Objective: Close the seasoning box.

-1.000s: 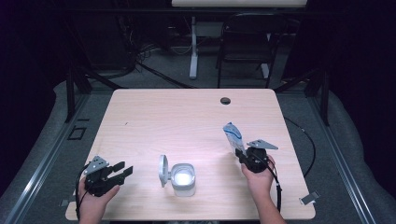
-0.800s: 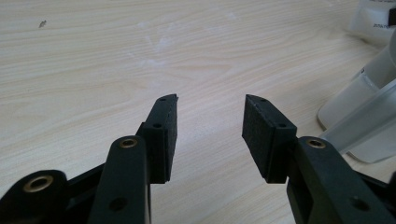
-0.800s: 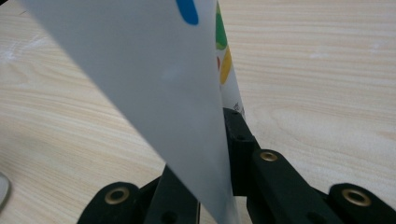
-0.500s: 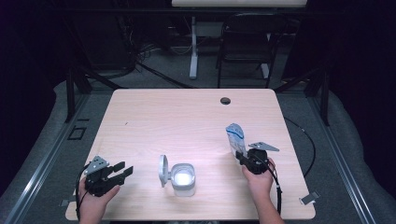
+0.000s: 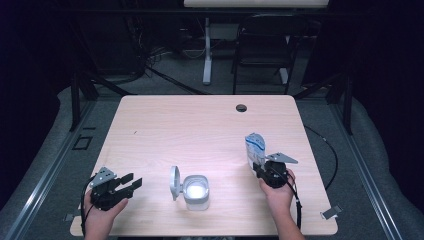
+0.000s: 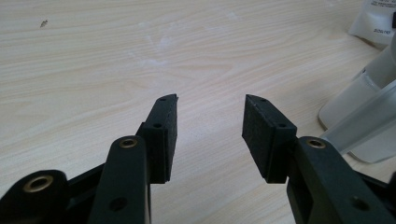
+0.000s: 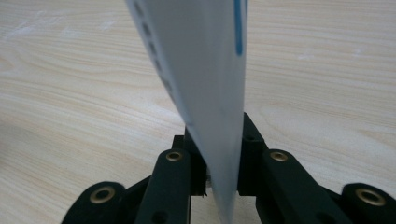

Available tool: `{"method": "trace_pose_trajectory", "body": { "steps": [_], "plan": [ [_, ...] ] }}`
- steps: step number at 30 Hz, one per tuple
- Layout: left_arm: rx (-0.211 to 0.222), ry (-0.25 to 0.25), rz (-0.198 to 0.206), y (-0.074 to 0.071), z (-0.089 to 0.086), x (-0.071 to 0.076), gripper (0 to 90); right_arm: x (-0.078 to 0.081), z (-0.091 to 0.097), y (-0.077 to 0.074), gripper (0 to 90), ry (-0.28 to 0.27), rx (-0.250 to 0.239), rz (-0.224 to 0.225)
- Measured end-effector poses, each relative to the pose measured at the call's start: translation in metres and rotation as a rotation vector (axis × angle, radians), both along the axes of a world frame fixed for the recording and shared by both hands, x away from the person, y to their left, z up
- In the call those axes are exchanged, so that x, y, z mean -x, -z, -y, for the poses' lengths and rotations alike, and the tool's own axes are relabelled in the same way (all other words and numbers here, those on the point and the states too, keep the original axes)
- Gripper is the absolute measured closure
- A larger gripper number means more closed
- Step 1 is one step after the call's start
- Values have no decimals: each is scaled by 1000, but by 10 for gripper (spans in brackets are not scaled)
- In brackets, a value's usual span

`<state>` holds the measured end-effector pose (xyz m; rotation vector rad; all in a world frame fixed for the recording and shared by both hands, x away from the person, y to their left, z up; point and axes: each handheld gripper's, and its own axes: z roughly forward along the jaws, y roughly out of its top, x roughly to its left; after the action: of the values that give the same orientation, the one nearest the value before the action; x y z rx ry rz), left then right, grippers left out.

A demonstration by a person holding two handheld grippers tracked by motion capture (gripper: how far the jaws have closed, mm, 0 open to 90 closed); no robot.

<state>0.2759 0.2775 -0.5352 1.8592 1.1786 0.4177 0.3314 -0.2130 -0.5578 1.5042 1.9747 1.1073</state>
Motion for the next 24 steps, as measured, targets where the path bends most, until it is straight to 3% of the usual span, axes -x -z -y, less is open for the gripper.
{"method": "trace_pose_trajectory", "body": {
  "steps": [8, 24],
  "plan": [
    [-1, 1, 0, 0, 0, 0, 557, 6, -2, -4, 738, -20, 29, 29],
    [1, 0, 2, -1, 0, 1, 555, 16, -2, -11, 605, -33, 8, 58]
  ]
}}
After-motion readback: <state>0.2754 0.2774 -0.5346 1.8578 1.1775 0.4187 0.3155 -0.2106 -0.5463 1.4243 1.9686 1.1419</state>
